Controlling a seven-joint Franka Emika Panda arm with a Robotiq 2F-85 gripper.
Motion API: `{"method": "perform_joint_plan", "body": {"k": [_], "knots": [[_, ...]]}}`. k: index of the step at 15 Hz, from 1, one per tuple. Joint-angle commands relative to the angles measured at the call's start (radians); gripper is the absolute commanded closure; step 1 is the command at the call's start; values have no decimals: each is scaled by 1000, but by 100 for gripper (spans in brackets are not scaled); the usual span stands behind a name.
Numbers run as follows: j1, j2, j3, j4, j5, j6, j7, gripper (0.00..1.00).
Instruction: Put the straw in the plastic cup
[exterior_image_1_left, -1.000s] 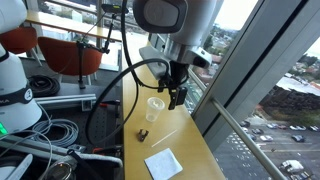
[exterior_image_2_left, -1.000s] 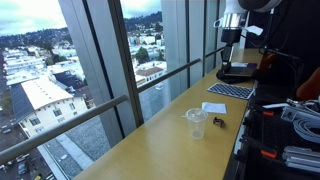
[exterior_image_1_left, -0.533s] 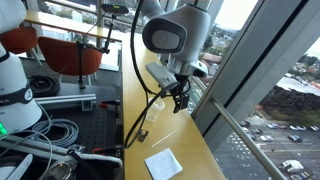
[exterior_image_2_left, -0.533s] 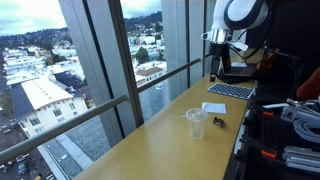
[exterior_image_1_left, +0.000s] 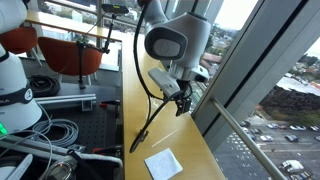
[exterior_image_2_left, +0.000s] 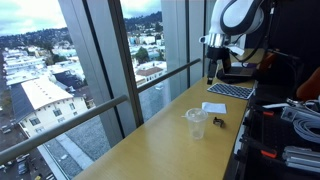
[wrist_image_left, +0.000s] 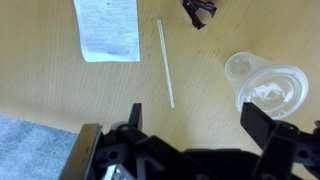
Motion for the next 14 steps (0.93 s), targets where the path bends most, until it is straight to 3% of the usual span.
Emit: {"method": "perform_joint_plan", "body": {"k": [1, 6, 14], "knots": [[-62, 203, 76, 129, 65, 106, -127, 0], [-141, 444, 181, 321, 12, 114, -194, 0], [-129, 690, 161, 534, -153, 100, -160, 0]]}}
